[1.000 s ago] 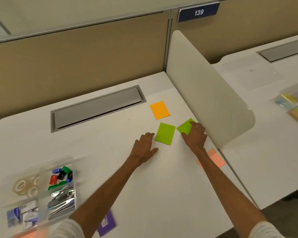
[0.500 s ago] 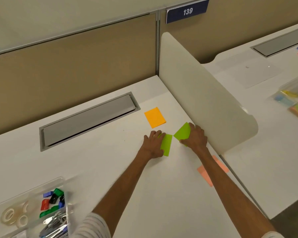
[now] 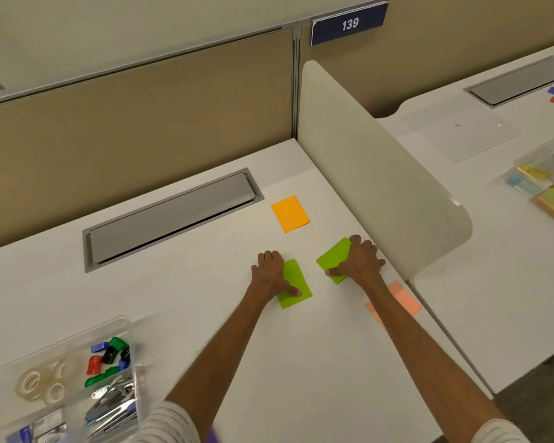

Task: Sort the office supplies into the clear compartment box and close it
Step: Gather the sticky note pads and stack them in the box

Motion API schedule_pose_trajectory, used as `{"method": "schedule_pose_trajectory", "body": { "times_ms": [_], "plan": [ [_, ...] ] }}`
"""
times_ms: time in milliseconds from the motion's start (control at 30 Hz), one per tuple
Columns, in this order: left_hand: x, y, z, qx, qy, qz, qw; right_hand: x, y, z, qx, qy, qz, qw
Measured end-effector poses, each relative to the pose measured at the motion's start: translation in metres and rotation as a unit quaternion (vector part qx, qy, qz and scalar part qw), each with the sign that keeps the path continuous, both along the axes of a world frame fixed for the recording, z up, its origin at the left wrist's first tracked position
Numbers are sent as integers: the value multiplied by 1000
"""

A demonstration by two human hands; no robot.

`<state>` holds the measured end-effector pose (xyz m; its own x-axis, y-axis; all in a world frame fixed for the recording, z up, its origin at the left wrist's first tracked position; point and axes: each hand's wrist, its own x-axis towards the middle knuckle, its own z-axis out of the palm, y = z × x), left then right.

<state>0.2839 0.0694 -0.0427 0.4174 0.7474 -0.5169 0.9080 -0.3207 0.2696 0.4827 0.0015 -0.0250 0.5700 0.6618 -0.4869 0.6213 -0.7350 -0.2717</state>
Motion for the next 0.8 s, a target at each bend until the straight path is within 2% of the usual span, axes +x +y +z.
{"method": "schedule_pose_trajectory", "body": {
  "times_ms": [233,600,800],
  "plan": [
    [-8,-28,5,14,-78,64,995,-21,-20,-4,22,-10,-7,1000],
    [-48,-60,14,-12,-95,115,989,-43,-56,1,72,-79,-12,994],
    [-63,-67,25,-34,-157,158,974,-50,-73,6,160,18,-88,983]
  ]
}}
